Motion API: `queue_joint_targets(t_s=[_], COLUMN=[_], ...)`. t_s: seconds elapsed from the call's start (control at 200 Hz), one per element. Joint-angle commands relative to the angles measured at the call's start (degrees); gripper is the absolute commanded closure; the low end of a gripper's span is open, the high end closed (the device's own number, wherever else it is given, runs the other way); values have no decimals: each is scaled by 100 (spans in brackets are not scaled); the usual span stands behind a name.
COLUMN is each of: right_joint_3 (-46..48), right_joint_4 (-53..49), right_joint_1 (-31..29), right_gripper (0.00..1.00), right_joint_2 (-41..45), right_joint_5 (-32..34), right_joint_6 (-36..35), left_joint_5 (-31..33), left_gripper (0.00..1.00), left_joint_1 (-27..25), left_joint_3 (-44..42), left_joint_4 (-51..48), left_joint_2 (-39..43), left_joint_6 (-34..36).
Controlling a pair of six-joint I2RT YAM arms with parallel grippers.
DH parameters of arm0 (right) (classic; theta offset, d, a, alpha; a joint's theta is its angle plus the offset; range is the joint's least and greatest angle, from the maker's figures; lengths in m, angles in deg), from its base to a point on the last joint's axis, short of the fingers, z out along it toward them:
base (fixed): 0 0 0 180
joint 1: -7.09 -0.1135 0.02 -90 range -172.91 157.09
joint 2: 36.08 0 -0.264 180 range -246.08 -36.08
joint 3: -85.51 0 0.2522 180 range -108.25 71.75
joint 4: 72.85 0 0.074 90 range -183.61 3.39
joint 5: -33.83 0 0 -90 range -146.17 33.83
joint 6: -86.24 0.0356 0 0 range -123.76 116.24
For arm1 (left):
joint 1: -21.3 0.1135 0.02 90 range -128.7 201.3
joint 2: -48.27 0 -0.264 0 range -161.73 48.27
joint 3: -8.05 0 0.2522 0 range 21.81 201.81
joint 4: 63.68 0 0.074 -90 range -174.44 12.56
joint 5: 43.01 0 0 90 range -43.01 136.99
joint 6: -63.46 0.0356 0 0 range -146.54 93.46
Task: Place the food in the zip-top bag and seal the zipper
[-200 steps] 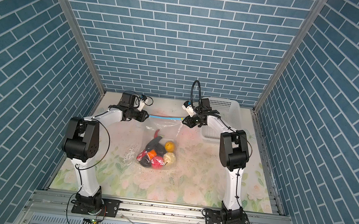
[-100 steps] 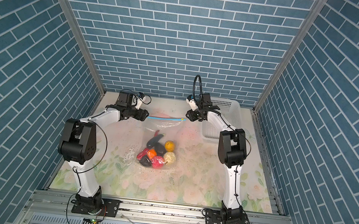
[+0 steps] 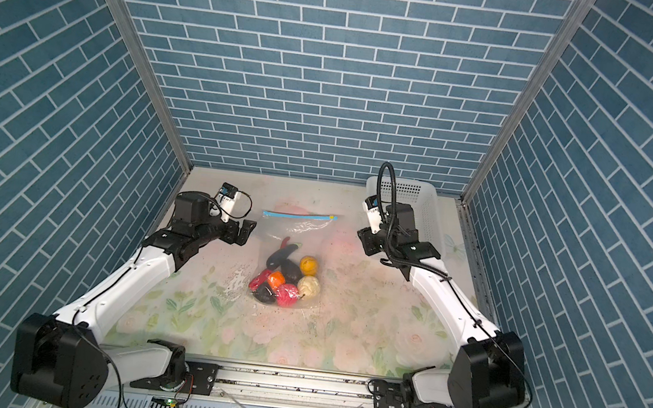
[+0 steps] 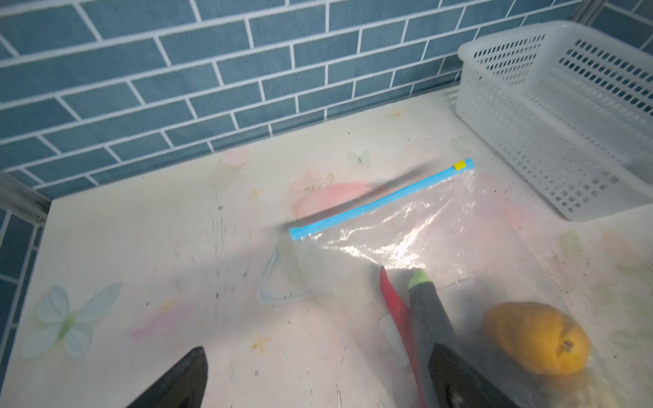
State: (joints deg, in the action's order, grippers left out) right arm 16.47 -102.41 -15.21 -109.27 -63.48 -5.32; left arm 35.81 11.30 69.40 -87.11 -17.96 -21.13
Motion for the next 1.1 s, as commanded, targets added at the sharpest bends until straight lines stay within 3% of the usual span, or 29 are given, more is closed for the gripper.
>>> queue_joint_targets(t_s=[0.0,0.09,0.14,0.31,0.46,0.68,1.095], right_joint_3=[861,1602,2012,2663,2420,1830,1132], right_joint_4=[24,302,655,1758,2334,2500,2605], right_joint_1=[123,267,390,929,1084,1180,1245], right_gripper=[56,53,46,36,35,36,37], right_joint_2=[700,1250,1419,1123,282,-714,-1565], right_joint_5=[657,677,616,177,-238,-315,-480], right_joint_6=[660,1355,1721,2381,2244,1825,1404], left_joint_5=[279,328,387,399,314,388,814], left_gripper=[1,1,1,1,1,1,1], left_joint_1=[-1,7,7,11,10,7,7], left_joint_3=[-345,-664,-742,-984,-921,-855,-1032], left_joint_4=[-183,-125,-80,-40,31,43,443], left_joint_2=[489,864,998,1017,859,785,701], left_joint_6=[-208,-307,-382,-424,-436,-382,-342])
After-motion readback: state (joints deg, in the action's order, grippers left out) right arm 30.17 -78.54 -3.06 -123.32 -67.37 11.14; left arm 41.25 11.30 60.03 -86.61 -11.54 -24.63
